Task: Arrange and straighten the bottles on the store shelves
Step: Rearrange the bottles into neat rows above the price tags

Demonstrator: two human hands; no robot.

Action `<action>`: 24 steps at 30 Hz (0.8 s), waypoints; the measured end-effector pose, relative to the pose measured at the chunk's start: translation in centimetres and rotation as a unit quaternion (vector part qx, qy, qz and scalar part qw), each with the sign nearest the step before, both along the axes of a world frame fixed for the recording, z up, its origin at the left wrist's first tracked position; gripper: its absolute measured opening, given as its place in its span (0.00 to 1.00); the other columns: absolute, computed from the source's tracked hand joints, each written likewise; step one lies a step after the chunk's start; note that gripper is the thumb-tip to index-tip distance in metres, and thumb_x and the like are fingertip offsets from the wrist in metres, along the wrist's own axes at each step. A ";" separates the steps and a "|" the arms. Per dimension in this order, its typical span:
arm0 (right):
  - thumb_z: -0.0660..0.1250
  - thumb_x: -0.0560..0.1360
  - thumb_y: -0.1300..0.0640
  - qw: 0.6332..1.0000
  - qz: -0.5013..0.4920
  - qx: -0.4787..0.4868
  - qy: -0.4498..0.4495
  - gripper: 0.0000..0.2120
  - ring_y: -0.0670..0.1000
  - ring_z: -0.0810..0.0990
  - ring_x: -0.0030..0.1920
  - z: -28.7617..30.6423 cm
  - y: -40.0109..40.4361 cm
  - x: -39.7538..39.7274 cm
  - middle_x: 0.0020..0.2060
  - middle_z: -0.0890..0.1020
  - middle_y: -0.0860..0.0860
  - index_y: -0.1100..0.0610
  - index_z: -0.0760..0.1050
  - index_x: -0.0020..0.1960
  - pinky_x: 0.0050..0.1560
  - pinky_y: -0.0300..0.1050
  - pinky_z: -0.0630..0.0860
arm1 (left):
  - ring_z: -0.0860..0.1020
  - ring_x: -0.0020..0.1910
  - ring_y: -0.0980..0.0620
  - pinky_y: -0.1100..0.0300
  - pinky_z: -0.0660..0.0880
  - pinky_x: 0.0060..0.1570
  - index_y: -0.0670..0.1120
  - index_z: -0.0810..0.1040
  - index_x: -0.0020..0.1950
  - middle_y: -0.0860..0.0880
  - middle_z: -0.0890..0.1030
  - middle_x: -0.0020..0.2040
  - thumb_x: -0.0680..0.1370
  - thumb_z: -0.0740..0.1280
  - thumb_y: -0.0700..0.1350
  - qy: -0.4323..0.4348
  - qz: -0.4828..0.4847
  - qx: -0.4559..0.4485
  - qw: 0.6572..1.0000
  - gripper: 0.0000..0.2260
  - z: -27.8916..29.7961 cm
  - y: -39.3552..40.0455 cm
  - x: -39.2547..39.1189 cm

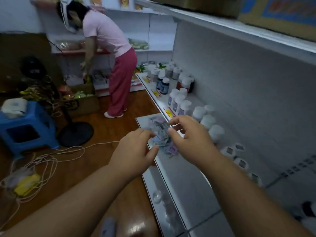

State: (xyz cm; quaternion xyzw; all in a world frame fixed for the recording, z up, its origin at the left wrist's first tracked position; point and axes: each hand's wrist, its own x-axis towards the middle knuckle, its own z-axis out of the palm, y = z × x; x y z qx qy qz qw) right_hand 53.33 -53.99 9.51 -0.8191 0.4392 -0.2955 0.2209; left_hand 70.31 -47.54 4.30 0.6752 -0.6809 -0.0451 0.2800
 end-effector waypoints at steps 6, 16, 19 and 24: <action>0.66 0.76 0.52 0.998 -0.060 0.020 -0.010 0.03 0.41 0.77 0.47 -1.6 -8.3 8.2 0.47 0.77 0.43 0.47 0.76 0.49 0.48 0.40 0.75 | 0.75 0.53 0.54 0.57 0.74 0.51 0.52 0.75 0.62 0.54 0.77 0.53 0.77 0.65 0.56 -0.003 -0.064 0.010 0.998 0.16 -0.1 -10.8 9.0; 0.67 0.75 0.52 0.976 -0.215 0.011 0.018 0.05 0.43 0.76 0.48 -0.1 -19.8 10.2 0.48 0.77 0.44 0.48 0.76 0.50 0.47 0.38 0.72 | 0.74 0.57 0.55 0.57 0.72 0.57 0.53 0.74 0.64 0.54 0.77 0.58 0.77 0.64 0.57 0.025 -0.204 0.008 0.979 0.17 0.6 -26.9 11.9; 0.66 0.75 0.51 0.969 -0.245 -0.001 0.041 0.05 0.44 0.74 0.47 0.4 -25.5 10.1 0.49 0.74 0.45 0.50 0.75 0.50 0.46 0.39 0.68 | 0.74 0.57 0.54 0.57 0.73 0.56 0.52 0.74 0.65 0.53 0.77 0.58 0.78 0.64 0.57 0.013 -0.227 0.008 0.974 0.18 0.3 -31.6 11.9; 0.67 0.74 0.52 0.932 -0.331 0.045 0.143 0.14 0.57 0.77 0.53 -0.8 -38.1 9.6 0.58 0.71 0.56 0.54 0.72 0.57 0.50 0.41 0.70 | 0.75 0.55 0.49 0.59 0.69 0.51 0.49 0.74 0.66 0.50 0.77 0.58 0.79 0.62 0.56 -0.011 -0.242 -0.001 0.970 0.19 1.0 -38.6 12.5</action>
